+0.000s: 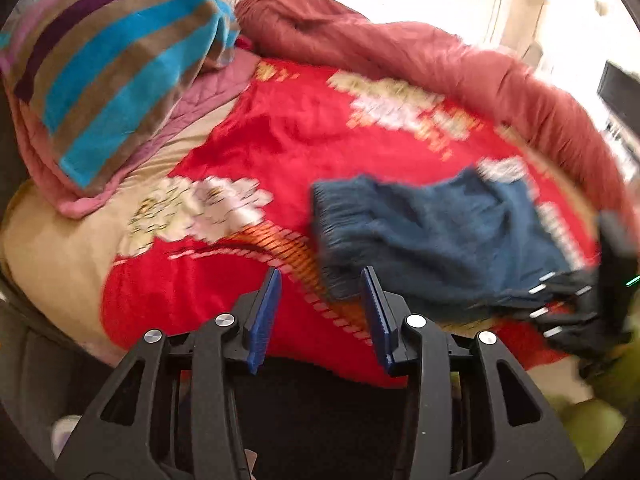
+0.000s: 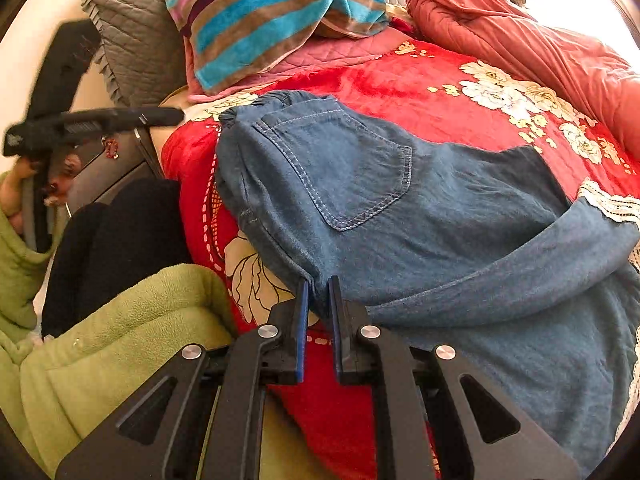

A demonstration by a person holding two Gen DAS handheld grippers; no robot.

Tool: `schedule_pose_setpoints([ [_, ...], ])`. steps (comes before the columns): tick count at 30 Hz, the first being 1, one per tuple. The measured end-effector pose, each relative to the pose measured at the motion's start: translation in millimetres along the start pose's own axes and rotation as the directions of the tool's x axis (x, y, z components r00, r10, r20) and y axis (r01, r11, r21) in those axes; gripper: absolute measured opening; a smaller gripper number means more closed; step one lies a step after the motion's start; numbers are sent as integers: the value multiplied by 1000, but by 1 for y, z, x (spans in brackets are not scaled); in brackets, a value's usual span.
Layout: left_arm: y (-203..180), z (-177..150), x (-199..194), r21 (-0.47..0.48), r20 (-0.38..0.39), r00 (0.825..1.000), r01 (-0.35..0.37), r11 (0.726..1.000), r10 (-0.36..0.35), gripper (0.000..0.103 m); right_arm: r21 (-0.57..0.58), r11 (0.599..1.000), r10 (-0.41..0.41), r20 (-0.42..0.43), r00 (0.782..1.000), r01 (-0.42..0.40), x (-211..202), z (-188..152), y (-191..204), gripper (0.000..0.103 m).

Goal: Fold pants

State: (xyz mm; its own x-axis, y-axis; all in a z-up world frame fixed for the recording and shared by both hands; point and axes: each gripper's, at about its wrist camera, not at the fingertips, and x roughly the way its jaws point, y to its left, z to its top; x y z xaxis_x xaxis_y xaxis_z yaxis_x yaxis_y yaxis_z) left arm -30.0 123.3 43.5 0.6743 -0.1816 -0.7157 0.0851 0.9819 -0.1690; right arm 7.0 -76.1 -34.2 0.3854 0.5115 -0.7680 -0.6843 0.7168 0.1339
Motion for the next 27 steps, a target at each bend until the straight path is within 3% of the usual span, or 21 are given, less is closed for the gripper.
schedule_pose_setpoints([
  [2, -17, 6, -2, 17, 16, 999, 41, 999, -41, 33, 4, 1000, 3, -5, 1000, -3, 0, -1, 0, 12],
  [6, -55, 17, 25, 73, -33, 992, 121, 990, -118, 33, 11, 999, 39, 6, 999, -39, -11, 1, 2, 21],
  [11, -69, 2, 78, 149, -141, 990, 17, 989, 5, 33, 32, 999, 37, 84, 996, -40, -34, 5, -4, 27],
  [13, -62, -7, 85, 127, -167, 986, 28, 992, -7, 33, 63, 998, 20, 75, 997, -25, -28, 6, -11, 34],
  [18, -59, -19, 85, 123, -168, 986, 45, 991, -24, 32, 138, 990, -7, -52, 999, 14, 9, 1, -21, 35],
  [22, -57, -17, 82, 95, -159, 987, 55, 994, -39, 32, 143, 990, 5, -20, 1000, -2, -2, 2, -21, 36],
  [25, -59, -13, 69, 74, -122, 992, 56, 996, -46, 34, 149, 989, -29, 37, 999, 24, -23, 7, -25, 49],
  [27, -62, -8, 59, 74, -90, 995, 44, 996, -38, 42, 156, 985, -79, 68, 995, 67, -35, 12, -31, 53],
])
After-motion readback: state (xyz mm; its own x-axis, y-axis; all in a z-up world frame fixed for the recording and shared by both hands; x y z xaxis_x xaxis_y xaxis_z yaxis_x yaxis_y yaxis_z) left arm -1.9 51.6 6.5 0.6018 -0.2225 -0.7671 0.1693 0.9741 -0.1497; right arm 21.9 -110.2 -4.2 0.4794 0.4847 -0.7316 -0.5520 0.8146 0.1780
